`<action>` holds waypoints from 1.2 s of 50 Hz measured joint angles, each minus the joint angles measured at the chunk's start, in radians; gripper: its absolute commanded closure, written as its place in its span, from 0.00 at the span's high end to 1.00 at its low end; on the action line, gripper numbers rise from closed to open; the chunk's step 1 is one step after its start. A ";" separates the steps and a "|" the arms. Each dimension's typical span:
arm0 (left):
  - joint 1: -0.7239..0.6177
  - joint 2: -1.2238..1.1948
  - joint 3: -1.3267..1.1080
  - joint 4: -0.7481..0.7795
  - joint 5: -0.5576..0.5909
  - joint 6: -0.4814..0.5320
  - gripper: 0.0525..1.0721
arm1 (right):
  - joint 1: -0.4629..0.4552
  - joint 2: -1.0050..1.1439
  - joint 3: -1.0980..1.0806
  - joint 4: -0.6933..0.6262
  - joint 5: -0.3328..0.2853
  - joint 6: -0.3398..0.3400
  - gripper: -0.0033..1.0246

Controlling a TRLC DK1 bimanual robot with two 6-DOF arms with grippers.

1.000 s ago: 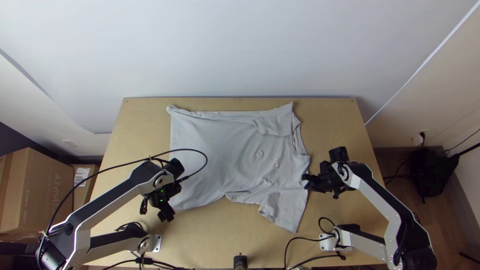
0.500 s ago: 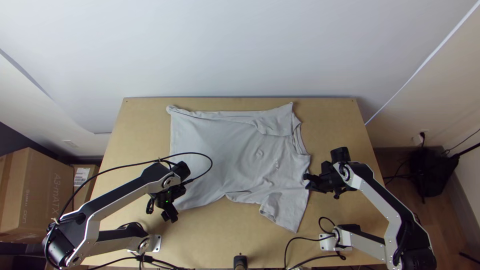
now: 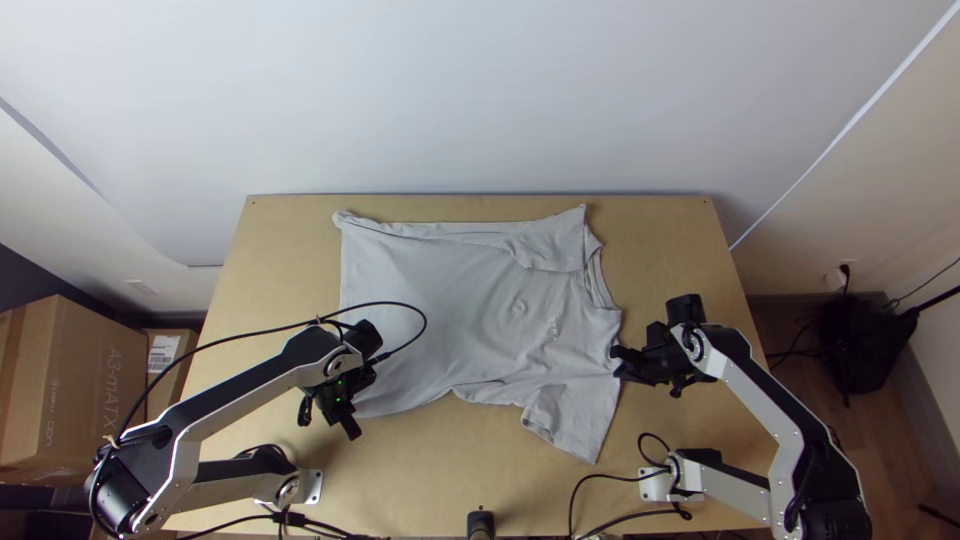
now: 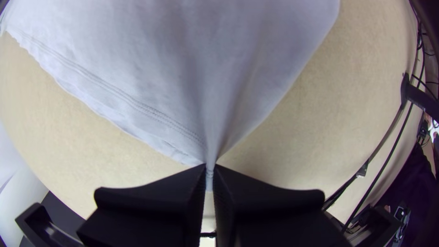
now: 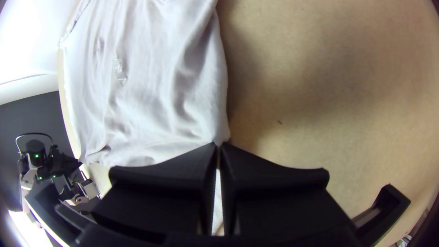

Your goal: Fold the t-shirt

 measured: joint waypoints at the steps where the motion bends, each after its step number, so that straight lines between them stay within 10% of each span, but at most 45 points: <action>1: 0.001 0.000 0.000 0.000 0.000 0.000 0.21 | -0.005 -0.001 0.000 0.000 0.000 0.000 0.03; 8: 0.007 0.000 -0.005 0.000 0.000 0.000 0.39 | -0.029 -0.012 0.000 0.000 0.000 -0.002 0.03; 11: 0.013 0.000 -0.009 0.000 0.000 0.005 0.31 | -0.035 -0.017 0.000 0.000 0.000 -0.004 0.03; 14: 0.018 0.000 -0.013 0.010 0.009 0.011 0.02 | -0.042 -0.022 0.000 0.000 0.000 -0.005 0.03; 36: 0.270 0.000 0.045 0.273 0.076 0.029 0.03 | -0.118 -0.071 0.014 -0.001 -0.001 -0.085 0.03; 60: 0.455 0.000 0.214 0.359 0.208 -0.179 0.03 | -0.067 -0.171 0.111 -0.015 -0.003 -0.109 0.03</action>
